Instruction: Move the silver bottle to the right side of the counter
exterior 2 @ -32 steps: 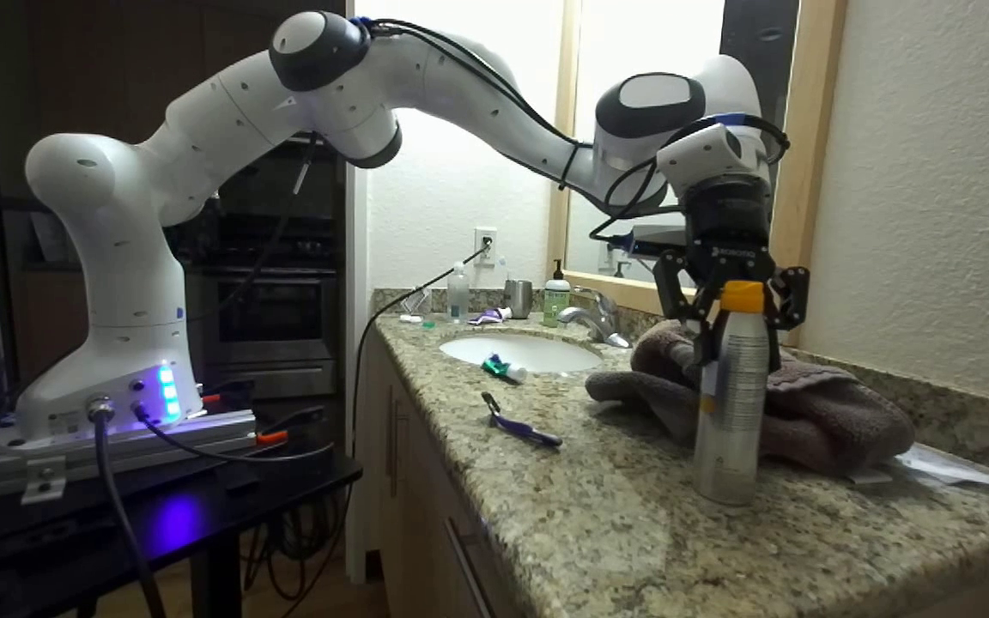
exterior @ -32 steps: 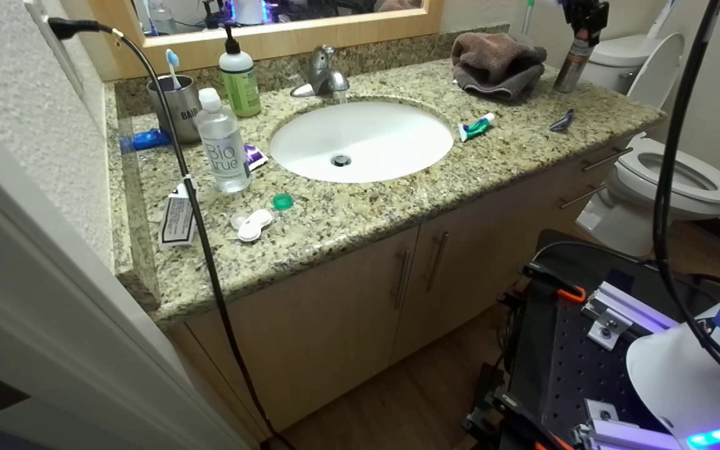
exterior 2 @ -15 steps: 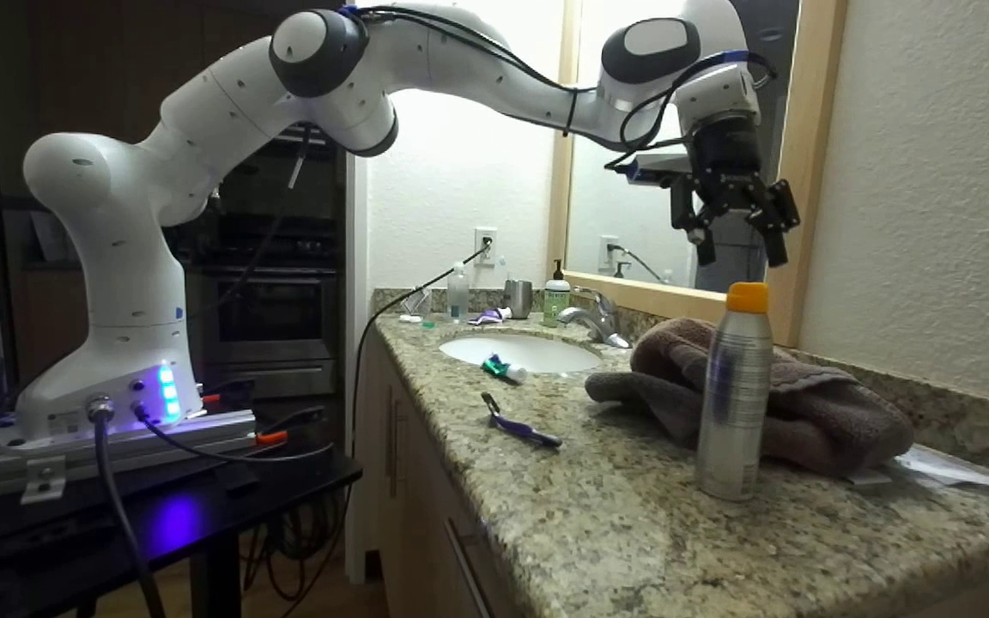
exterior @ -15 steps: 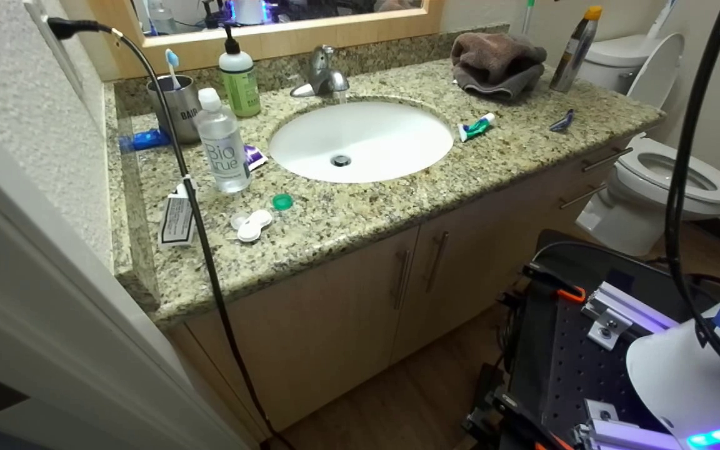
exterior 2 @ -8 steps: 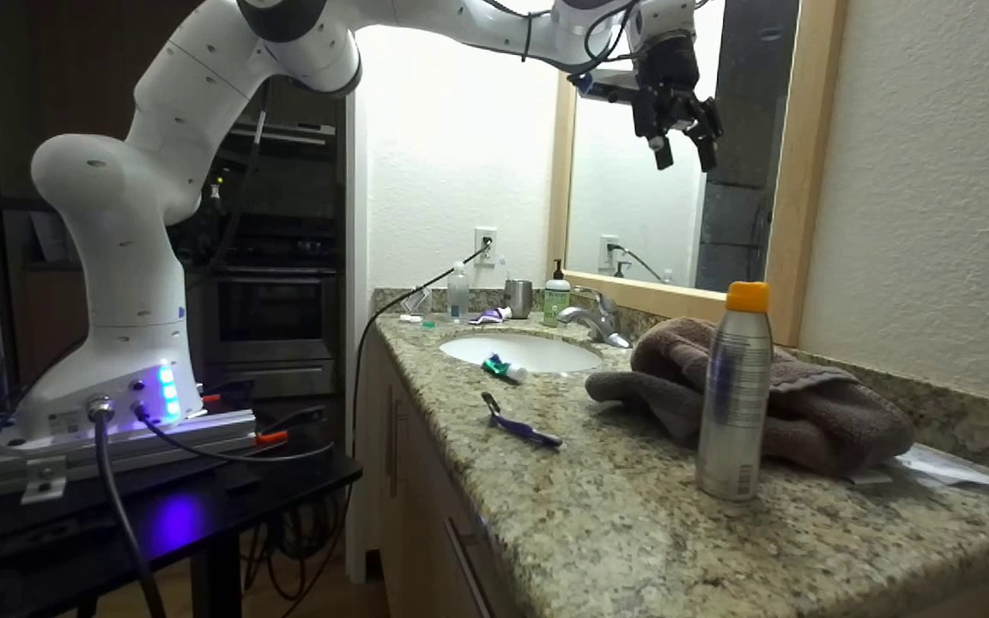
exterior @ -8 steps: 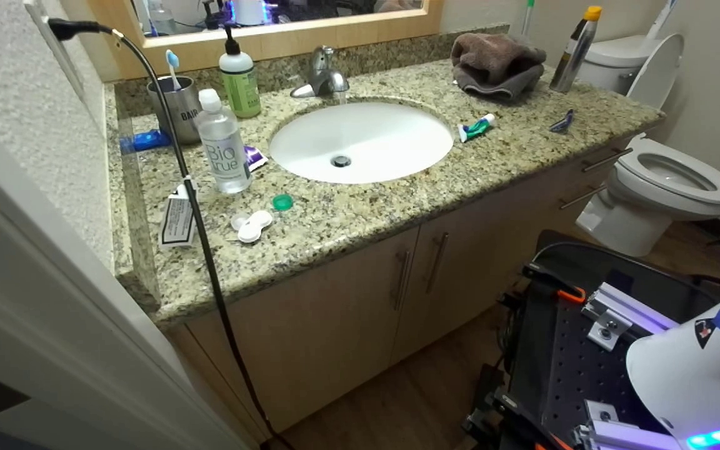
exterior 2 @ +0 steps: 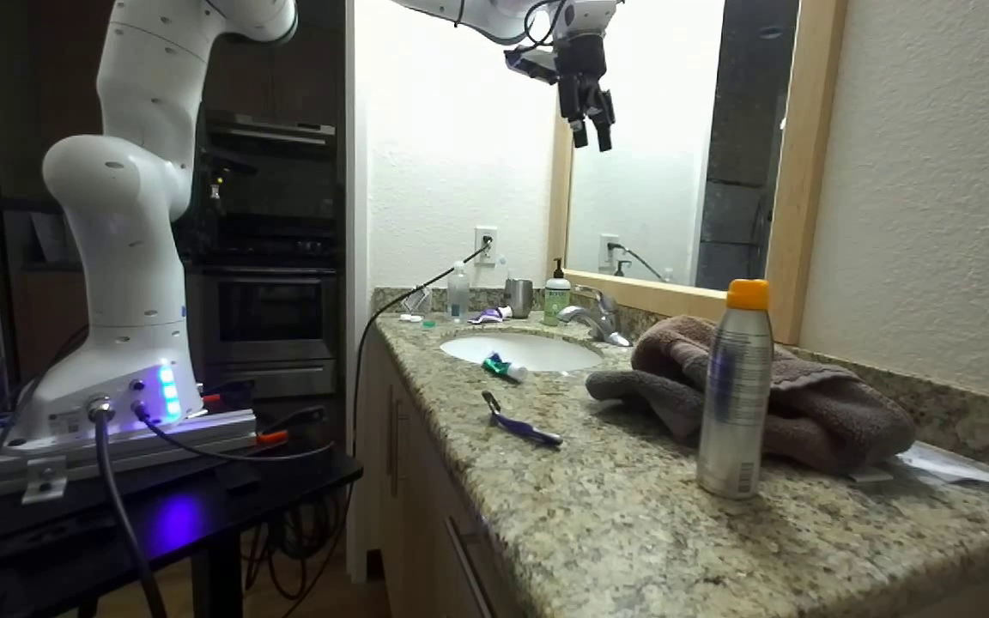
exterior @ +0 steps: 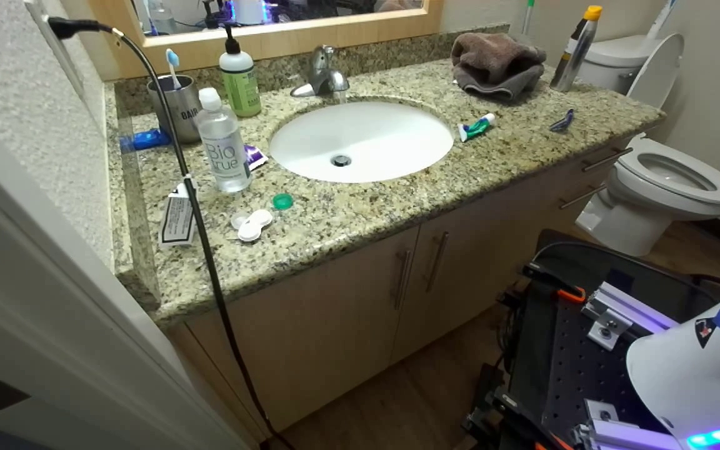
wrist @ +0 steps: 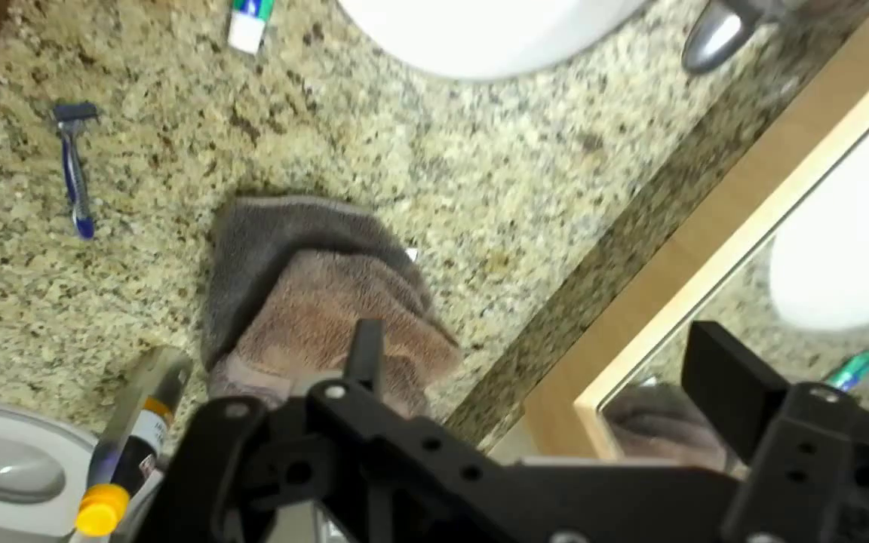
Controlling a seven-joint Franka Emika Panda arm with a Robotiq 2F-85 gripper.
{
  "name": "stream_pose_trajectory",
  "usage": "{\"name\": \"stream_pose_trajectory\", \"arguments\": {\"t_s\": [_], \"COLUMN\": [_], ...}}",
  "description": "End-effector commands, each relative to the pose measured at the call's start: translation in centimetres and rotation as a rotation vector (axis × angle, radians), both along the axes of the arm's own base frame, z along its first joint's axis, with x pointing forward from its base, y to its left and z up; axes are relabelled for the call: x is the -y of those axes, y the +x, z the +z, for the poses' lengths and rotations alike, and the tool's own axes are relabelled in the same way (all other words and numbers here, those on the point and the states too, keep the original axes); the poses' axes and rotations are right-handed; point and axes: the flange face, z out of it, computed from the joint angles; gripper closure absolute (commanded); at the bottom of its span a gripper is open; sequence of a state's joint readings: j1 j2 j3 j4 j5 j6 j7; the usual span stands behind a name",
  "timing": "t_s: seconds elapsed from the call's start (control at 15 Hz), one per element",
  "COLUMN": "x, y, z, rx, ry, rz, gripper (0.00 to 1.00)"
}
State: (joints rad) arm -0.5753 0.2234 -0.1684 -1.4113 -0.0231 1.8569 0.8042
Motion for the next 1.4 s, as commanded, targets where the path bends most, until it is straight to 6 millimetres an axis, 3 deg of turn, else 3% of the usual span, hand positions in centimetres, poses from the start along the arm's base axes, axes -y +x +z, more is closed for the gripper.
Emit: {"name": "stream_pose_trajectory", "arguments": {"t_s": [0.0,0.07,0.2,0.33,0.53,0.73,0.93,1.13,1.33], "x": [-7.5,-4.1,-5.5,-4.8,-5.5,-9.1,-10.3,-9.0,-7.0], "y": [-0.4,0.8,1.2,0.8,4.6,9.5,13.1,16.9,18.4], "z": [-2.2,-0.6,-0.5,-0.4,-3.6,-6.2,-7.6,-8.1,-9.9], "rx": [-0.011,-0.004,-0.005,-0.006,-0.12,-0.219,-0.303,-0.221,-0.197], "ry": [0.098,0.049,0.052,0.046,0.178,0.243,0.144,0.013,-0.033], "rz": [0.172,0.09,0.104,0.089,0.228,0.339,0.375,0.339,0.266], "gripper": [0.0,0.0,0.0,0.0,0.0,0.0,0.0,0.0,0.0]}}
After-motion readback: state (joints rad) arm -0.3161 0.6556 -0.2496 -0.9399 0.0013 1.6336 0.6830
